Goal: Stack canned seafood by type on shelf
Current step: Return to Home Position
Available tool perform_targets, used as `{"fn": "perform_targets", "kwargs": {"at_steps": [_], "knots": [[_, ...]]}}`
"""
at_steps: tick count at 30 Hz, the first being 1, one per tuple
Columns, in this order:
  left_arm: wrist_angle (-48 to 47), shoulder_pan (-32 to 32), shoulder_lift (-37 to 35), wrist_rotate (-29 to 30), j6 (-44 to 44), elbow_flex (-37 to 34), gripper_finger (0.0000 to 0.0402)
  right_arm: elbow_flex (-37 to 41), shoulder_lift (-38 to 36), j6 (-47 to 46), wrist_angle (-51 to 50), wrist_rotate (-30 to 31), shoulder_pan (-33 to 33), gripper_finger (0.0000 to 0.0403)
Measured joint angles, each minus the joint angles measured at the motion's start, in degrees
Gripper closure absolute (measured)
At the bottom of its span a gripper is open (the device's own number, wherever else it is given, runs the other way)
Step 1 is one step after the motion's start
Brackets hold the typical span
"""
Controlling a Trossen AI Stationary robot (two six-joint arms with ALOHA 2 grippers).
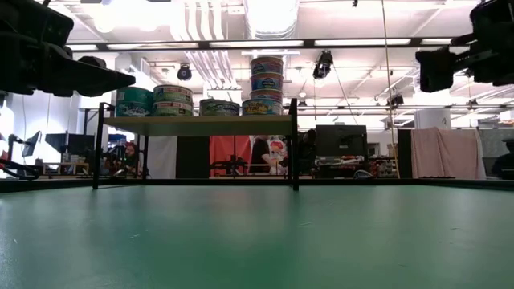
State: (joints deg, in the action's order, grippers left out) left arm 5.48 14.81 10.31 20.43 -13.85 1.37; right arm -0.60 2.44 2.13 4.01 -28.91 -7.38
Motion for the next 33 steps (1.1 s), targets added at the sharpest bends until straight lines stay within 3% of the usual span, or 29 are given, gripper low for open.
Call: {"fn": "perform_targets", "kwargs": {"at_steps": [6,15,27,33], "knots": [[0.01,0.00,0.40,0.00,0.00,0.00,0.0118,0.00,5.68,-2.13,-0.04,0.00,0.01,0.0062],[0.01,0.00,0.61,0.00,0.00,0.00,0.0118,0.00,12.80,2.82,-0.07,0.03,0.00,0.0060],[0.00,0.00,0.61,0.00,0.00,0.00,0.0118,-0.09,15.71,15.69,0.55,0.30,0.02,0.0060],[0.00,0.00,0.61,0.00,0.00,0.00,0.0118,-0.43,15.71,14.84,0.61,0.41,0.01,0.0060]]}}
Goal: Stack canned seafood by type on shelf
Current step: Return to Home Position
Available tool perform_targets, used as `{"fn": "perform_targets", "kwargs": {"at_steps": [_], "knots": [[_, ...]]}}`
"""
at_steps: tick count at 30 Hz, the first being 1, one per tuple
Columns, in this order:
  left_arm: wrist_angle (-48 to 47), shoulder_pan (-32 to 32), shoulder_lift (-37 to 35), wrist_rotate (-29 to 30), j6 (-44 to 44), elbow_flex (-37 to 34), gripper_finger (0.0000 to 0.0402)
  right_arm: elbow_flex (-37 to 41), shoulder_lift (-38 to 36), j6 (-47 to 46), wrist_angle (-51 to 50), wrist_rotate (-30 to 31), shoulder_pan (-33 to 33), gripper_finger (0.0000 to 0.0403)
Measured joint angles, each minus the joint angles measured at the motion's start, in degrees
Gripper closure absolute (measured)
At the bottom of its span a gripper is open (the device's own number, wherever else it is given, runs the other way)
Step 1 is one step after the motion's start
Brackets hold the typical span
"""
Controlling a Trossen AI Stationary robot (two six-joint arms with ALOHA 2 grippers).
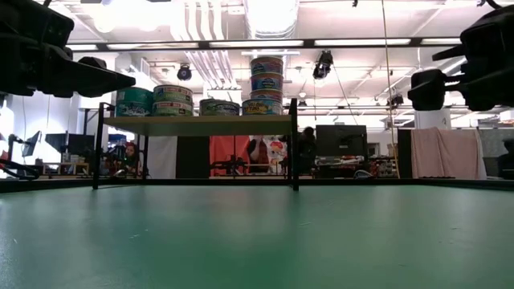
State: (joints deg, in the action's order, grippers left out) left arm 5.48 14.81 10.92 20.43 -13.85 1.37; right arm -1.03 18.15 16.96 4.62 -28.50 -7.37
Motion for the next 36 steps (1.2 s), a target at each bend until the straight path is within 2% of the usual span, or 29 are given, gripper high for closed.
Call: {"fn": "perform_targets", "kwargs": {"at_steps": [27,36], "knots": [[0.00,-0.02,0.00,0.00,0.00,0.00,0.0118,-0.42,0.10,-1.39,0.04,0.09,-0.41,0.0060],[0.01,-0.01,0.00,-0.01,0.00,0.00,0.0118,-0.51,-7.25,-2.00,-2.51,0.03,-0.38,0.0060]]}}
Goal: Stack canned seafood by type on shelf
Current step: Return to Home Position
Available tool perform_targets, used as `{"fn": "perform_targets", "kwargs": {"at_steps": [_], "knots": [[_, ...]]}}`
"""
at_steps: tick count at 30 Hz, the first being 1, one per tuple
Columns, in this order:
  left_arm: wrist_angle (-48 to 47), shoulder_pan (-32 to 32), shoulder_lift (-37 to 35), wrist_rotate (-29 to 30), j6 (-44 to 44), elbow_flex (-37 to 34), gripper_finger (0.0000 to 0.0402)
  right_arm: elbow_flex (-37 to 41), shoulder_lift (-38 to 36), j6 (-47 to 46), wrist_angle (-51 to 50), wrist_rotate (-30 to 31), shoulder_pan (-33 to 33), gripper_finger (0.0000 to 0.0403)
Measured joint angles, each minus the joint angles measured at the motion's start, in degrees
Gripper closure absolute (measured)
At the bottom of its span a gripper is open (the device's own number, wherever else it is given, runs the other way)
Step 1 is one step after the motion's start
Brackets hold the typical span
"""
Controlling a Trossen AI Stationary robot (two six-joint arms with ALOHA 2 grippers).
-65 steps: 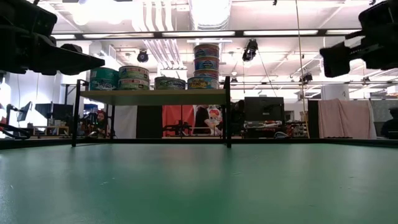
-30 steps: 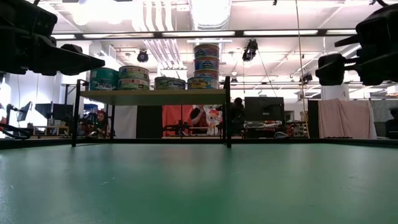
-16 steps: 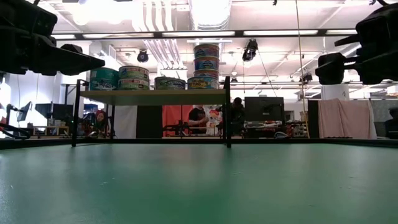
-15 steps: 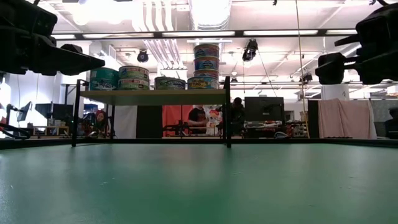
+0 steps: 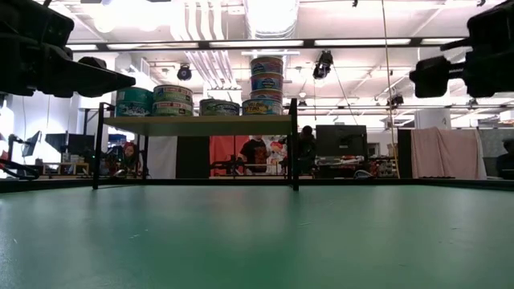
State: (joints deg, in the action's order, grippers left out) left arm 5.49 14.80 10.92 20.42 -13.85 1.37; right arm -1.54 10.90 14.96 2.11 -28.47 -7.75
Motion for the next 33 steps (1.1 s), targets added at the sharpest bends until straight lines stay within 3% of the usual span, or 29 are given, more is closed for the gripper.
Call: {"fn": "perform_targets", "kwargs": {"at_steps": [18,33], "knots": [[0.00,0.00,0.00,0.00,0.00,0.01,0.0118,0.00,-10.76,-4.82,-0.48,0.00,0.00,0.0060],[-0.01,0.00,-0.01,0.00,0.00,0.02,0.0118,0.11,-10.33,-8.50,0.09,0.00,0.00,0.0060]]}}
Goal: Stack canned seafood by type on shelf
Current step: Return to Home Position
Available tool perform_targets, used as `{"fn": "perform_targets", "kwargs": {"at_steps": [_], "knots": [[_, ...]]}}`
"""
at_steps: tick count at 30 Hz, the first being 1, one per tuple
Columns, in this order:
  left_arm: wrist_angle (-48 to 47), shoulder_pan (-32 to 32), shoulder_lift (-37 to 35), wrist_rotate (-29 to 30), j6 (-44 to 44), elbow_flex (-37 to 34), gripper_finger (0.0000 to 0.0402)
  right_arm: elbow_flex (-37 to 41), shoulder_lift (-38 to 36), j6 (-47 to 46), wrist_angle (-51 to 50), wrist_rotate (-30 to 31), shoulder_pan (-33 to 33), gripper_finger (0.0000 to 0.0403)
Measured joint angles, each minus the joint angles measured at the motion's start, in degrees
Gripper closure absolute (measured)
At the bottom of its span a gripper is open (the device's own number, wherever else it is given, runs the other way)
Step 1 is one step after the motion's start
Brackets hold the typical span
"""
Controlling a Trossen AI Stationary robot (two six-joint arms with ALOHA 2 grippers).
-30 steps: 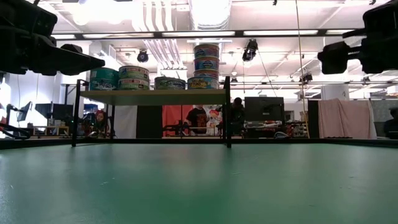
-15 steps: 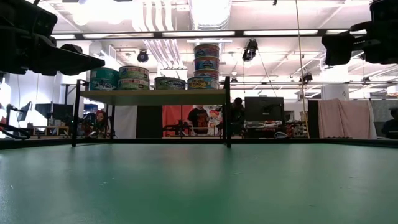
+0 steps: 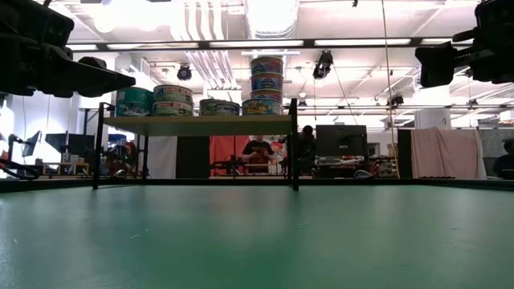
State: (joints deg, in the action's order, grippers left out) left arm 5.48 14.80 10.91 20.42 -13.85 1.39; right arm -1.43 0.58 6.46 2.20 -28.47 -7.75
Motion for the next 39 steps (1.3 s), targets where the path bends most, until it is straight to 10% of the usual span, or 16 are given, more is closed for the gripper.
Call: {"fn": "perform_targets", "kwargs": {"at_steps": [39], "knots": [[0.00,0.01,0.01,0.01,0.00,0.00,0.0118,0.04,1.10,-0.02,0.20,0.02,0.00,0.0060]]}}
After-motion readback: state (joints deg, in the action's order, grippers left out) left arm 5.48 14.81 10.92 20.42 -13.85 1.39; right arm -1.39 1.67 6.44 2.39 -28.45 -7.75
